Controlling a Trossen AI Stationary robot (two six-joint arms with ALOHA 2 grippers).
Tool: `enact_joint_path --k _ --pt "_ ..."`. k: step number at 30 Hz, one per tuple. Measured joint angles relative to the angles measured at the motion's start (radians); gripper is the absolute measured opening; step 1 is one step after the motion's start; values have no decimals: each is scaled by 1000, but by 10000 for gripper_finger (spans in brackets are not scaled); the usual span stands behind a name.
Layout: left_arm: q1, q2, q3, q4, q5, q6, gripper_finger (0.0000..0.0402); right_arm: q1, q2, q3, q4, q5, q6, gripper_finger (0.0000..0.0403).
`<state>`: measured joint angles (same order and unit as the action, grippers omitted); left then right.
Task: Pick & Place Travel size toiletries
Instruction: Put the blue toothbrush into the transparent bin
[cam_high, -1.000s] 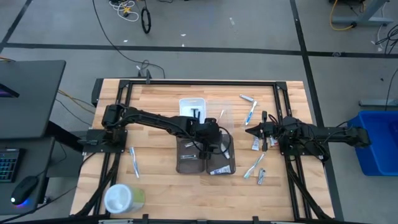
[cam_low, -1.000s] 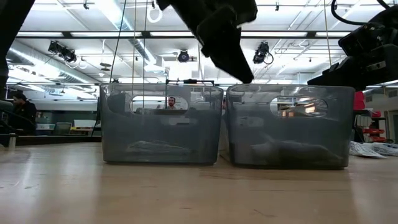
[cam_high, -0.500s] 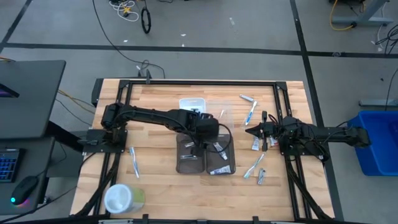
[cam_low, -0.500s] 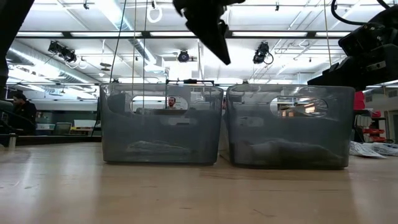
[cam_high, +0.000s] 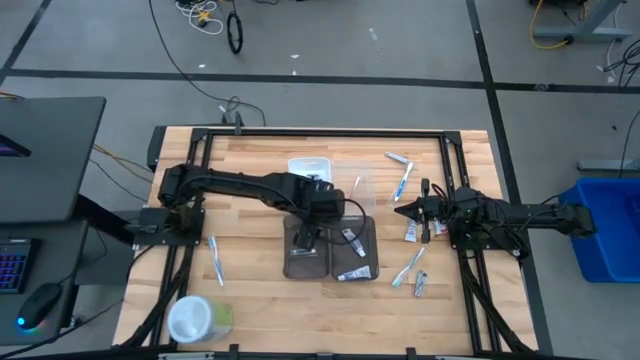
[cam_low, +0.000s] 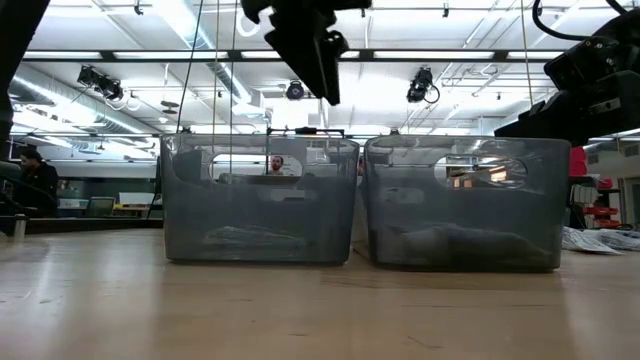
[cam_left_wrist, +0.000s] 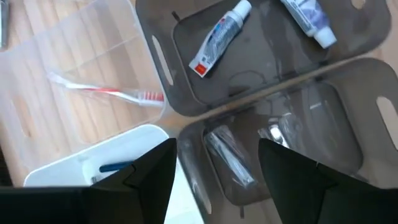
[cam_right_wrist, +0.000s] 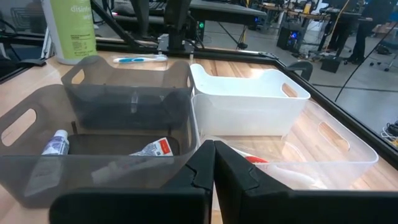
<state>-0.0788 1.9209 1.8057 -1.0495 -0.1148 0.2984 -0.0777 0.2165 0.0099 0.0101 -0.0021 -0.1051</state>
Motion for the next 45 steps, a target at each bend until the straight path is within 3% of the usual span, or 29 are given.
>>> enact_joint_path --k 7,20,25,33,45 --pt "-15 -107 -135 -3 42 32 233 0 0 0 0 0 0 13" --pt "-80 -379 -525 7 83 125 233 0 0 0 1 0 0 14" --pt "-112 -433 -596 -20 94 185 233 0 0 0 1 0 0 13" --pt "-146 -488 -681 -18 241 225 233 0 0 0 0 0 0 13" --pt "-204 -591 -892 27 246 125 233 0 0 0 0 0 0 13"
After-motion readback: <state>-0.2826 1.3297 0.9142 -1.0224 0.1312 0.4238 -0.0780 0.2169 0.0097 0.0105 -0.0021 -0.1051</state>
